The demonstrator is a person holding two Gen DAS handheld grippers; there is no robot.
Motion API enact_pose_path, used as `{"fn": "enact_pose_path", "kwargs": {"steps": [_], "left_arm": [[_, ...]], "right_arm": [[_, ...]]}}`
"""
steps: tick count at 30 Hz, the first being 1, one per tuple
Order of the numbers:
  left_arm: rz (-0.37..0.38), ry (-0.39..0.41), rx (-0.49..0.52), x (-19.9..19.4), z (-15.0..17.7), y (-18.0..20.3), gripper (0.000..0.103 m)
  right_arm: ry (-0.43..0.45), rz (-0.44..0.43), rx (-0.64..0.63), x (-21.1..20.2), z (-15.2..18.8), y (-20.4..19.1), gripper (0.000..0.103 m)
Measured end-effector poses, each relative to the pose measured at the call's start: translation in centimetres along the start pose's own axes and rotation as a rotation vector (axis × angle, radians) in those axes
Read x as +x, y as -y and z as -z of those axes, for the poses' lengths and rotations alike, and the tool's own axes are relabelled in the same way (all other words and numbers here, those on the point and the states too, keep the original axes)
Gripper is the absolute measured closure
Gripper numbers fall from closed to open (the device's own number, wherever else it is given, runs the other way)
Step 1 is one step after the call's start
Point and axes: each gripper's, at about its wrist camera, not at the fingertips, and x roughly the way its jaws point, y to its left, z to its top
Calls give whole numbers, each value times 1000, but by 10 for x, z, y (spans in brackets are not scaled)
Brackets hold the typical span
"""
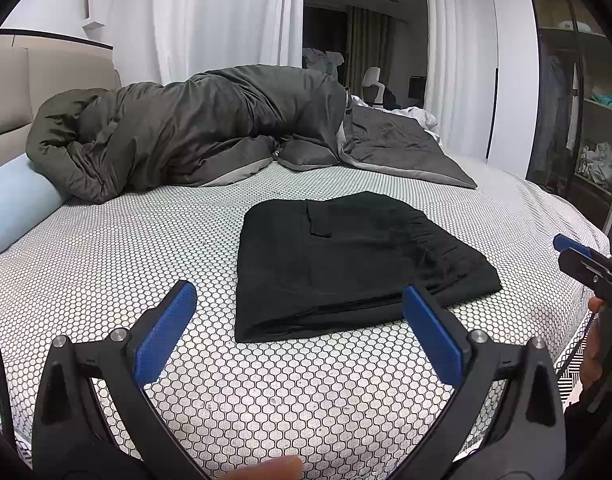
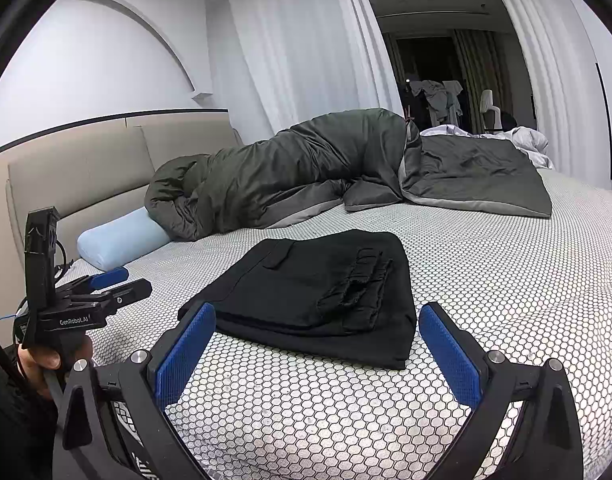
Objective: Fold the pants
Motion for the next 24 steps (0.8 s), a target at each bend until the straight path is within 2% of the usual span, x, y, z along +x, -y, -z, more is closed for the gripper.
{"fn": "enact_pose_path", "kwargs": {"steps": [24], "left_arm": [[-3,10,-5,-2,-1,4,1]], "right_arm": [[-10,-5,-7,3,-1,0,0]]}}
